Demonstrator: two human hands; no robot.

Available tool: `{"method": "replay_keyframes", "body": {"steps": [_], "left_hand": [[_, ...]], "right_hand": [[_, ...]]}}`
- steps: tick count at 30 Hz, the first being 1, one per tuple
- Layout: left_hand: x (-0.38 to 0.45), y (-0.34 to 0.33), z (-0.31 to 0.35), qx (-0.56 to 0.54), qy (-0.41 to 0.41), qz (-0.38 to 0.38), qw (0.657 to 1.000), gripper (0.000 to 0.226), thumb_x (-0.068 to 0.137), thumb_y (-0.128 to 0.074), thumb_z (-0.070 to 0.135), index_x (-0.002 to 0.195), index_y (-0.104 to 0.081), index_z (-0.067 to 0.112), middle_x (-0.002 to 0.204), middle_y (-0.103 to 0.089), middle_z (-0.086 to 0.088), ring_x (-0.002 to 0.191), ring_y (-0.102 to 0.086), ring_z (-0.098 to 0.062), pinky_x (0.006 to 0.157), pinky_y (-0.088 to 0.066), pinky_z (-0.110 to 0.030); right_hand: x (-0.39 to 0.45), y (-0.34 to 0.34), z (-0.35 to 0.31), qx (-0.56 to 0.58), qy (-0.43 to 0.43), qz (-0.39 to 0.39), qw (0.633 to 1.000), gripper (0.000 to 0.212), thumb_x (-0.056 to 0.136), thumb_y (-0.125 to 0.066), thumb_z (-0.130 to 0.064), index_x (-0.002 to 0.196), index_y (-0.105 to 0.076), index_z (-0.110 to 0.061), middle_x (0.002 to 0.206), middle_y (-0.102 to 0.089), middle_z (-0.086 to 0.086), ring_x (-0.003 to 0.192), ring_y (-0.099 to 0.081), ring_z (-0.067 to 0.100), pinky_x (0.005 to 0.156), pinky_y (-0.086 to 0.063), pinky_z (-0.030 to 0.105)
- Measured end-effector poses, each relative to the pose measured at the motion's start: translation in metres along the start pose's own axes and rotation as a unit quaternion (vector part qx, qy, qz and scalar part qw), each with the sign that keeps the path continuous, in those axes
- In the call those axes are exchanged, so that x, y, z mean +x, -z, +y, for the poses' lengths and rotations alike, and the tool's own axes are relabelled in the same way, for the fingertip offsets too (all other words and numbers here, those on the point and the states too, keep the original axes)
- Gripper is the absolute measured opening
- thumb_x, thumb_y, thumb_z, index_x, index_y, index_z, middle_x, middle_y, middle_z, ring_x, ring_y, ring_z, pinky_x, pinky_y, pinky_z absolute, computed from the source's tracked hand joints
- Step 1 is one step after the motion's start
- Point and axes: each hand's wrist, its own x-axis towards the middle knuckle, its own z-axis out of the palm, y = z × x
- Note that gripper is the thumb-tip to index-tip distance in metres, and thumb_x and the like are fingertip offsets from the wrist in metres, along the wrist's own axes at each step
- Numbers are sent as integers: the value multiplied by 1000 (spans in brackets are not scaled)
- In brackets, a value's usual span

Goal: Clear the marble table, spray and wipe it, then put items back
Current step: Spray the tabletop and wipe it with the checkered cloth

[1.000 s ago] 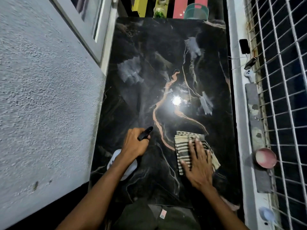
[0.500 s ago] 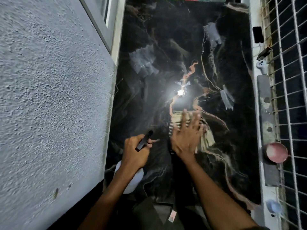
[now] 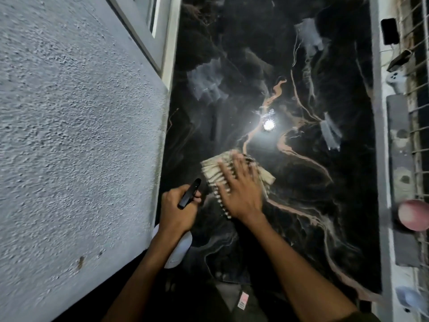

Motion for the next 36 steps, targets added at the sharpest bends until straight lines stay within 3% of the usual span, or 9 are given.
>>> {"method": "replay_keyframes", "body": {"steps": [6,10,12,15,19,21,24,31,36], "left_hand": [[3,-37,21,9,-34,-43,998,14,70,-61,20,75,-72,27,66,-72,6,69,-73,-15,64,-61,-45],[7,-65,43,19,-38,-59,997,17,74,-60,9,69,-72,20,62,-70,5,63,-70,-14,59,-59,-44],[8,-75,55,27,-45,-70,996,16,74,-60,7,67,-70,17,59,-69,2,60,-68,-14,56,-56,-42],[10,-83,73,67,-89,-78,991,10,67,-56,14,58,-60,12,51,-60,-4,48,-53,-11,47,-43,-39],[13,-88,91,85,-120,-79,986,10,66,-57,15,60,-59,7,51,-59,-7,48,-45,-11,47,-40,-40],[16,-93,98,91,-123,-82,985,9,66,-58,13,58,-56,9,48,-52,-1,47,-40,-8,46,-35,-34],[21,-102,105,119,-110,-89,983,10,70,-62,7,60,-60,10,51,-58,-8,48,-52,-21,48,-42,-41],[16,-126,124,96,-89,-93,987,18,73,-62,5,64,-66,21,59,-67,0,56,-65,-19,53,-53,-43],[15,-129,124,100,-71,-88,989,15,72,-61,7,64,-66,19,60,-67,-3,57,-65,-22,54,-50,-43]], "right_hand": [[-40,53,177,-57,-237,31,969,70,96,-32,-57,162,-24,-33,171,-11,12,158,-12,28,124,-17,58],[-20,61,162,-35,-379,55,923,73,96,-32,-53,163,-21,-25,170,-6,22,158,-7,37,123,-12,64],[-9,49,107,-46,-341,43,938,75,97,-29,-57,164,-15,-25,170,-3,23,158,-2,38,124,-4,65],[-4,21,29,-66,-110,-5,992,76,98,-36,-52,164,-6,-29,170,7,19,158,11,35,125,2,61],[-11,13,23,-93,41,-57,993,78,91,-37,-47,162,-26,-15,171,5,14,158,14,30,127,6,51],[-14,22,54,-24,19,-35,999,71,91,-37,-43,158,-37,-21,172,-3,7,160,2,23,128,2,48],[-23,41,127,-21,-90,-5,996,66,102,-27,-60,162,-15,-39,173,3,3,160,1,21,128,0,52],[38,98,240,-33,-333,32,942,75,97,-8,-67,164,1,-32,171,10,13,159,7,28,125,-9,60],[100,89,158,-31,-209,8,977,74,98,-8,-66,164,0,-33,171,10,16,158,10,31,125,-2,61]]}}
